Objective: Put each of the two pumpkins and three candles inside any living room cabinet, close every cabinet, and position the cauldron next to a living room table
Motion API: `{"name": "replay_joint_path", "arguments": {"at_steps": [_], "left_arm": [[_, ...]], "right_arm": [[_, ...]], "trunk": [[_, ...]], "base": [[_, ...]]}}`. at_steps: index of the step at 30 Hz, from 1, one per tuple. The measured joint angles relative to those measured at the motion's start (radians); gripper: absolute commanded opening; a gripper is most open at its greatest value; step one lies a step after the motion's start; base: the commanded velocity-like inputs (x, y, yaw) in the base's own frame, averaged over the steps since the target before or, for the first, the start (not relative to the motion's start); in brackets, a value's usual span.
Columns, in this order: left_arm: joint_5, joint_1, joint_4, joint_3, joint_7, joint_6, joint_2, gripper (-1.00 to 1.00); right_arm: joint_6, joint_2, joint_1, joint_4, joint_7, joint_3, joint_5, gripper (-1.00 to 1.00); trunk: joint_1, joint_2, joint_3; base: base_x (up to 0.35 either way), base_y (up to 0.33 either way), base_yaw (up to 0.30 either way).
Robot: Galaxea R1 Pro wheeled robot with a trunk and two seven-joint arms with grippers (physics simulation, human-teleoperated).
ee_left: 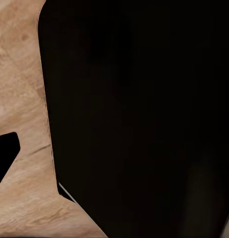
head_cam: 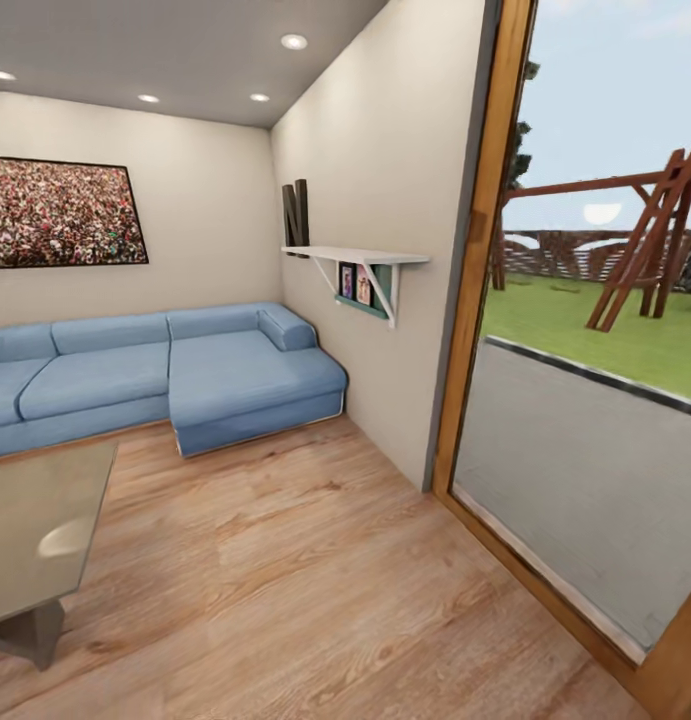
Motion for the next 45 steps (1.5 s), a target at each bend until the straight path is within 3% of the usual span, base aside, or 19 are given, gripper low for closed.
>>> {"name": "replay_joint_path", "arguments": {"at_steps": [18,45], "left_arm": [[0.0,0.0,0.0,-0.001,0.0,-0.001,0.0,1.0],[0.0,0.0,0.0,-0.002,0.0,-0.002,0.0,1.0]], "right_arm": [[0.0,0.003,0.0,0.0,0.0,0.001,0.0,1.0],[-0.004,0.008,0.0,0.0,0.0,0.006,0.006,1.0]], "trunk": [[0.0,0.0,-0.002],[0.0,0.0,-0.028]], "base": [[-0.049,-0.019,0.283],[-0.035,0.0,0.247]]}}
